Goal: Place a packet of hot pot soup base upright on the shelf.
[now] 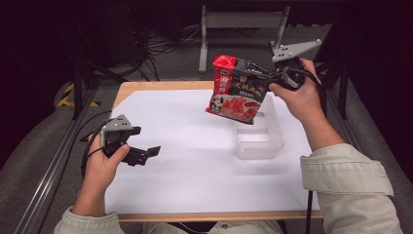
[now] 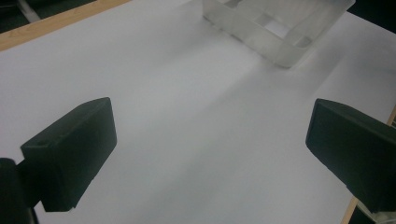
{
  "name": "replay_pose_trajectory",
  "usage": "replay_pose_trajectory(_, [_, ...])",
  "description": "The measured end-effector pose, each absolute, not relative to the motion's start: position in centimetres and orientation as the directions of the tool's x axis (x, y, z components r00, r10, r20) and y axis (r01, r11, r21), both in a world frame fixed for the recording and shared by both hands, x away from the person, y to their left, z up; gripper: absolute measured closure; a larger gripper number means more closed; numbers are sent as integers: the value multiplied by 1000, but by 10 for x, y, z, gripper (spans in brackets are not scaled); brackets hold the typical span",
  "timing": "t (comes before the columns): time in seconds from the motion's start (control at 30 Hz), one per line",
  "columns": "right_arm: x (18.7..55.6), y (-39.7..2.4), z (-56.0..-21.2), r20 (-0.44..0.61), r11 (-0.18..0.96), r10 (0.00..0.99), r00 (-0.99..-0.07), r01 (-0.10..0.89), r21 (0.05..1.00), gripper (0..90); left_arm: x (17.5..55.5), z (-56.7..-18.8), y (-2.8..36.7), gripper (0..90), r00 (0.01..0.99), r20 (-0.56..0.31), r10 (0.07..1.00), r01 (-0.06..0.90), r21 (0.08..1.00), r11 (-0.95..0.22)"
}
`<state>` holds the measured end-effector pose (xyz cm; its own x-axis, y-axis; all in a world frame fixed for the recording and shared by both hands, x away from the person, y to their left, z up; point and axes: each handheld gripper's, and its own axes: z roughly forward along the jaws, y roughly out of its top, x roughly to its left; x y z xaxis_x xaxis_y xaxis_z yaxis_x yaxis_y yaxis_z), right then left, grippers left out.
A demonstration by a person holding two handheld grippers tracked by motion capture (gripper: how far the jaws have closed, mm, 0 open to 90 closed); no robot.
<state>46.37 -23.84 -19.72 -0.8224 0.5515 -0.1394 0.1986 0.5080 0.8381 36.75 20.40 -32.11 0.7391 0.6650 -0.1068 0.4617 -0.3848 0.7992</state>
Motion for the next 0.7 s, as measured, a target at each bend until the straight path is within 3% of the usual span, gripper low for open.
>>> replay_pose_trajectory(0.7, [498, -271, -201, -230, 558, 647, -727, 246, 792, 832, 368, -323, 204, 25, 751, -102, 652, 460, 789, -407])
